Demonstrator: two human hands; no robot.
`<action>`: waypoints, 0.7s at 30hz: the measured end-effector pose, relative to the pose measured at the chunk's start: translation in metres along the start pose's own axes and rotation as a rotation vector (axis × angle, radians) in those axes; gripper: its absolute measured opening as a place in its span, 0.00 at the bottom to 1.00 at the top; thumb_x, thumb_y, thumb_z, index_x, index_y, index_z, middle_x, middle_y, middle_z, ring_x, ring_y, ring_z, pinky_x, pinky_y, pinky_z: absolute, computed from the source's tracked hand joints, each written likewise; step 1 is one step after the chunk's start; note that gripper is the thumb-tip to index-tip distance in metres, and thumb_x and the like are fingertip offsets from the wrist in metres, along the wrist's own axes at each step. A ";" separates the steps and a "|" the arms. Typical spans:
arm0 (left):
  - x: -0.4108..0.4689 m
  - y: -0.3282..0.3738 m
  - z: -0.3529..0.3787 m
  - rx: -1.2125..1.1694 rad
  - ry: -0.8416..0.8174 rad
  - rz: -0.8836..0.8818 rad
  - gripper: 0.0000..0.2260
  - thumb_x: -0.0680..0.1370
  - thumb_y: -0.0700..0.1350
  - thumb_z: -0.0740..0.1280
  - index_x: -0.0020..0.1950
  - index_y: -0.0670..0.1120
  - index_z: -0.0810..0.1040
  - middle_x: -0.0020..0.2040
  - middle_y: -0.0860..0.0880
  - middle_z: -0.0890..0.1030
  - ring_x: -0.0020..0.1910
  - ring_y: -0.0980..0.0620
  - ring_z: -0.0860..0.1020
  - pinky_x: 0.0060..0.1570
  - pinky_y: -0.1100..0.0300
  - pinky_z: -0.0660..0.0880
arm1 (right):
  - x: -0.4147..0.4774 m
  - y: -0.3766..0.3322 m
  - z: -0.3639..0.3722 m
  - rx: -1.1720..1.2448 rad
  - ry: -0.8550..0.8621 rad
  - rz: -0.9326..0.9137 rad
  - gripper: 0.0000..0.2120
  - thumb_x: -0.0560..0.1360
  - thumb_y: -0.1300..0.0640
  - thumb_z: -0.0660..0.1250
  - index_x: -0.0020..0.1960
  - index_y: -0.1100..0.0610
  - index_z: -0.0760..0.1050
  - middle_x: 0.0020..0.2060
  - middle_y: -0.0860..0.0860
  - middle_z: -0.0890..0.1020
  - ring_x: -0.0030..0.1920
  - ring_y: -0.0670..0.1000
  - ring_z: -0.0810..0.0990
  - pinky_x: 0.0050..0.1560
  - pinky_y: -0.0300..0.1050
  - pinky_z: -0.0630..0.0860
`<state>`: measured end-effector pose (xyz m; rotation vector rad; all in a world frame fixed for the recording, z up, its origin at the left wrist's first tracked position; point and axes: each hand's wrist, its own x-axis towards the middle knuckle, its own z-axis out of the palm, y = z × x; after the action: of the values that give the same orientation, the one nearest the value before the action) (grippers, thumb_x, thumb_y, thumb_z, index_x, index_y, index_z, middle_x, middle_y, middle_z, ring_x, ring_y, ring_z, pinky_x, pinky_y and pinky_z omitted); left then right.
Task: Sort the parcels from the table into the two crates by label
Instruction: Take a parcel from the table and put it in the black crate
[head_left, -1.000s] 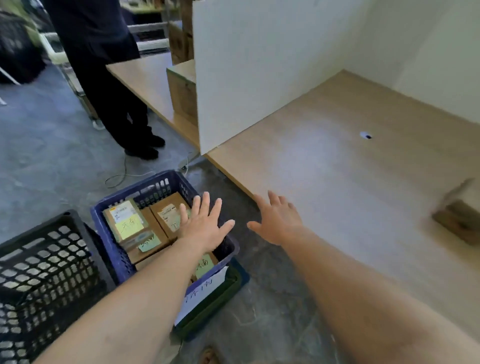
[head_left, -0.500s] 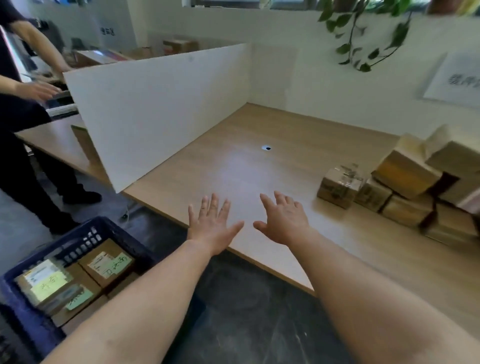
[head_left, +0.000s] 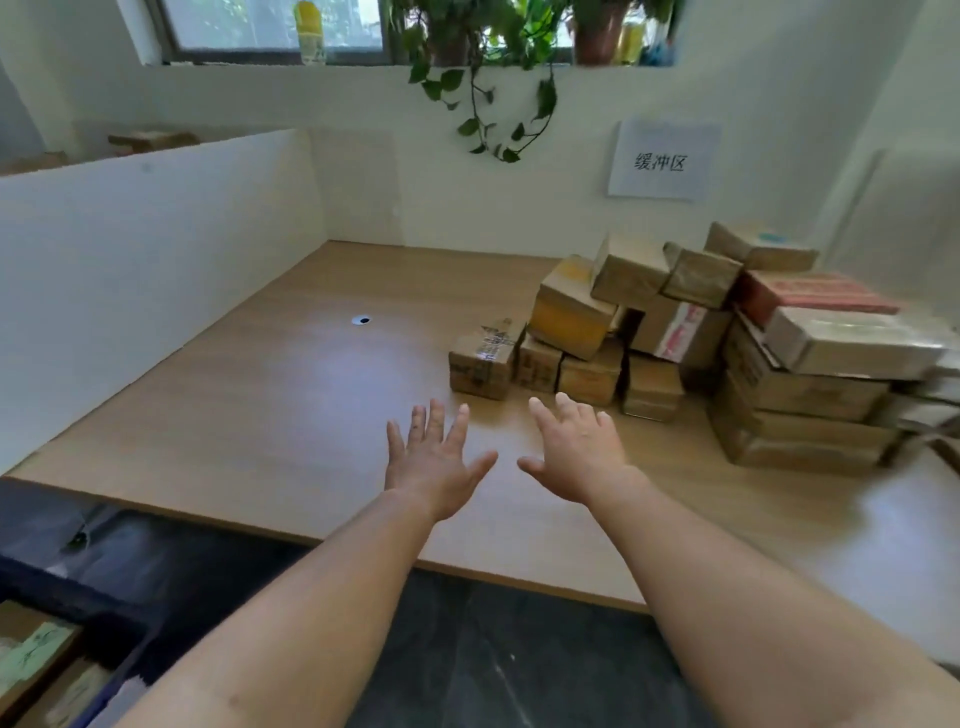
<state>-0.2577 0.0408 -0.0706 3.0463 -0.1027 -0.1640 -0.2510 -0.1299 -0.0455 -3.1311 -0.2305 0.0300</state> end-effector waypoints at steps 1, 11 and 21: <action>0.003 0.014 0.001 0.011 -0.004 0.029 0.32 0.80 0.66 0.43 0.79 0.53 0.36 0.79 0.45 0.35 0.77 0.45 0.35 0.73 0.41 0.36 | -0.005 0.014 0.001 0.000 -0.007 0.026 0.37 0.78 0.37 0.59 0.79 0.50 0.47 0.78 0.57 0.53 0.76 0.59 0.55 0.74 0.58 0.55; 0.034 0.134 0.013 0.045 -0.043 0.272 0.32 0.80 0.66 0.44 0.79 0.53 0.38 0.79 0.45 0.37 0.78 0.44 0.36 0.74 0.41 0.36 | -0.044 0.131 0.010 0.059 -0.042 0.321 0.37 0.78 0.38 0.59 0.79 0.49 0.47 0.78 0.57 0.52 0.77 0.59 0.52 0.75 0.59 0.53; 0.095 0.242 0.025 0.034 -0.050 0.479 0.33 0.80 0.67 0.45 0.80 0.53 0.40 0.80 0.45 0.40 0.78 0.44 0.38 0.74 0.42 0.36 | -0.049 0.228 0.019 0.022 -0.063 0.566 0.37 0.78 0.37 0.58 0.79 0.50 0.46 0.78 0.57 0.52 0.77 0.58 0.52 0.75 0.58 0.53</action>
<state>-0.1816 -0.2091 -0.0823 2.9430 -0.8315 -0.2020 -0.2663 -0.3628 -0.0641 -3.0568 0.6514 0.1281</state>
